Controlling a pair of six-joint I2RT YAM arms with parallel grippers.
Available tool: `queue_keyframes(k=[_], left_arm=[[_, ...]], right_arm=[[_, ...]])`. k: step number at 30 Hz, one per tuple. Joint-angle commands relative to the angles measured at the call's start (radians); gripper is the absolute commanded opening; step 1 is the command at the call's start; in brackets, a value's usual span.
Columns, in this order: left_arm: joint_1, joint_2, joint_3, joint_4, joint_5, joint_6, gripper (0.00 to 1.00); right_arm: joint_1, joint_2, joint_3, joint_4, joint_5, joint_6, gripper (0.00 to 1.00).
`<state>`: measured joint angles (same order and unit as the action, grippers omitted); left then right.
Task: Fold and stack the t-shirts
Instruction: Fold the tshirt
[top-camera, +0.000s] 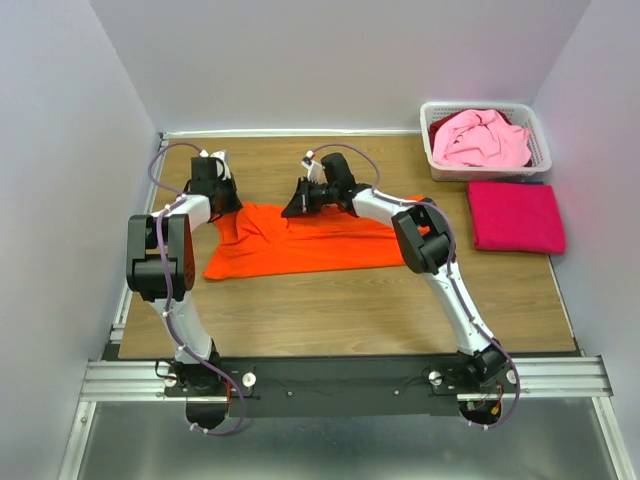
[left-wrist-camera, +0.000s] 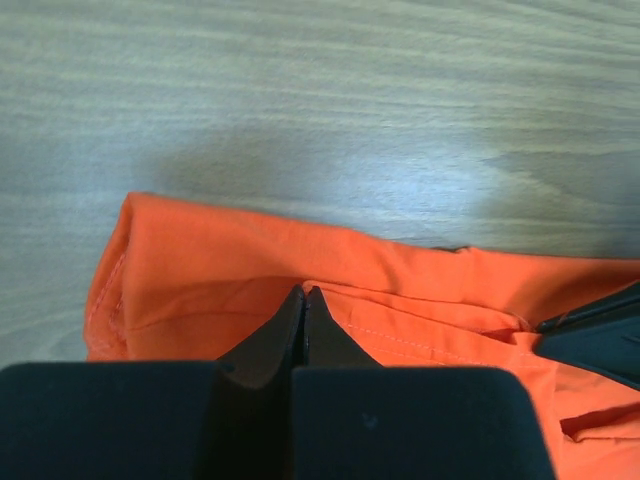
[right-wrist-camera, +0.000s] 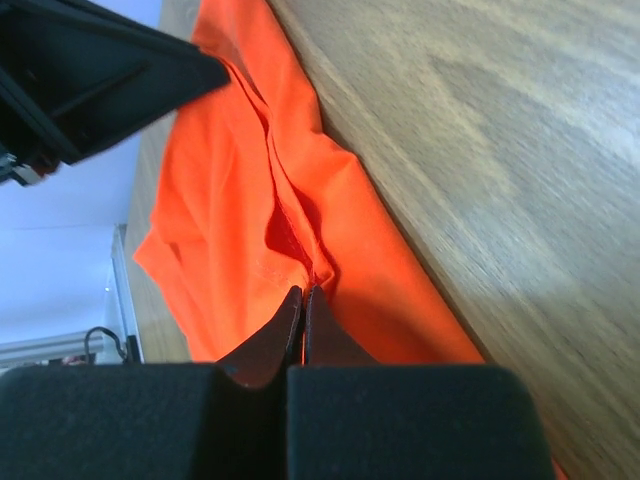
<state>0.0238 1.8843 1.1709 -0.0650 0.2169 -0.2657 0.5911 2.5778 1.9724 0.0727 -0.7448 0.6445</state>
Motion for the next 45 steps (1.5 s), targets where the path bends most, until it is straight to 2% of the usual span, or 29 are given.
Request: queue_keyframes(k=[1,10,27,36,45], left_arm=[[-0.002,-0.033,0.027,0.094,0.079,0.066,0.01],[-0.004,-0.03,0.009,0.142,0.099,0.134,0.01],[-0.002,-0.109,-0.085,0.205,0.093,0.177,0.1],[-0.004,-0.057,-0.045,0.249,0.246,0.2,0.1],[-0.002,-0.051,-0.056,0.248,0.249,0.235,0.11]], right_arm=[[0.015,-0.057,-0.052,0.012,0.028,-0.048,0.01],[0.015,-0.156,-0.13,0.012,0.137,-0.111,0.01],[0.015,-0.197,-0.173,0.01,0.131,-0.181,0.01],[0.015,-0.211,-0.199,0.01,0.124,-0.206,0.01],[0.015,-0.243,-0.221,0.01,0.14,-0.227,0.01]])
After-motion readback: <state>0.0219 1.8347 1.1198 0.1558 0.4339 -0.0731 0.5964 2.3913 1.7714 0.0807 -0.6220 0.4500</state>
